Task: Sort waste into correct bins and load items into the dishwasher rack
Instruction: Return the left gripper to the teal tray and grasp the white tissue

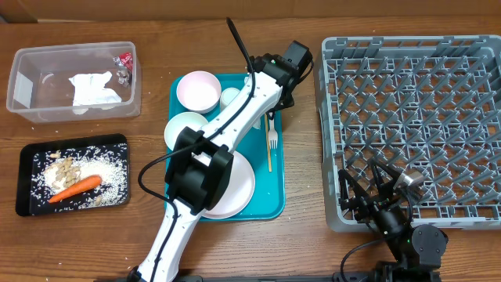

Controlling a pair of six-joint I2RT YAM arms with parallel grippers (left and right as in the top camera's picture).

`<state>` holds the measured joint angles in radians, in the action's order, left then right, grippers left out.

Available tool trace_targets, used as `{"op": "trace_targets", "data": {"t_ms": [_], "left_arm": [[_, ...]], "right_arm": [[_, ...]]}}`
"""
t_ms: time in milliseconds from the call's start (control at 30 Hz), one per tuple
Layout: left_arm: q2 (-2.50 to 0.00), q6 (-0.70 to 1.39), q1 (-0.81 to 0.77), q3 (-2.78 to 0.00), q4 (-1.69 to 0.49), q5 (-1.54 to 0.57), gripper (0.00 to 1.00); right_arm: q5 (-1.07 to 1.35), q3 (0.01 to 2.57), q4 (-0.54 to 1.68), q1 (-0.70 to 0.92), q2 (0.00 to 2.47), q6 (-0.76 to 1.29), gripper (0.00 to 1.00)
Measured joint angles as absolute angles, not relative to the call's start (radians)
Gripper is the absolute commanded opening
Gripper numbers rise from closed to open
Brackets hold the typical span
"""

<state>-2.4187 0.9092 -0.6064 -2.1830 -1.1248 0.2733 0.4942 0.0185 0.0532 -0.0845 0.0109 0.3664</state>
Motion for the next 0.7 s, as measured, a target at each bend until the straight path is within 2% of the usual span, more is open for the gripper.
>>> {"op": "trace_targets", "data": {"t_ms": [100, 333, 467, 700], "left_arm": [[-2.434, 0.875, -0.606, -2.183, -1.102, 0.278, 0.61], [-2.435, 0.743, -0.606, -2.183, -1.08, 0.289, 0.6], [-2.435, 0.705, -0.606, -2.183, -1.093, 0.307, 0.52], [-2.435, 0.669, -0.606, -2.183, -1.14, 0.349, 0.51]], "right_arm": [[0.494, 0.019, 0.054, -0.084, 0.011, 0.366, 1.0], [0.494, 0.019, 0.054, -0.085, 0.011, 0.366, 1.0], [0.494, 0.019, 0.053, -0.085, 0.011, 0.367, 1.0], [0.495, 0.019, 0.053, -0.085, 0.011, 0.367, 1.0]]}}
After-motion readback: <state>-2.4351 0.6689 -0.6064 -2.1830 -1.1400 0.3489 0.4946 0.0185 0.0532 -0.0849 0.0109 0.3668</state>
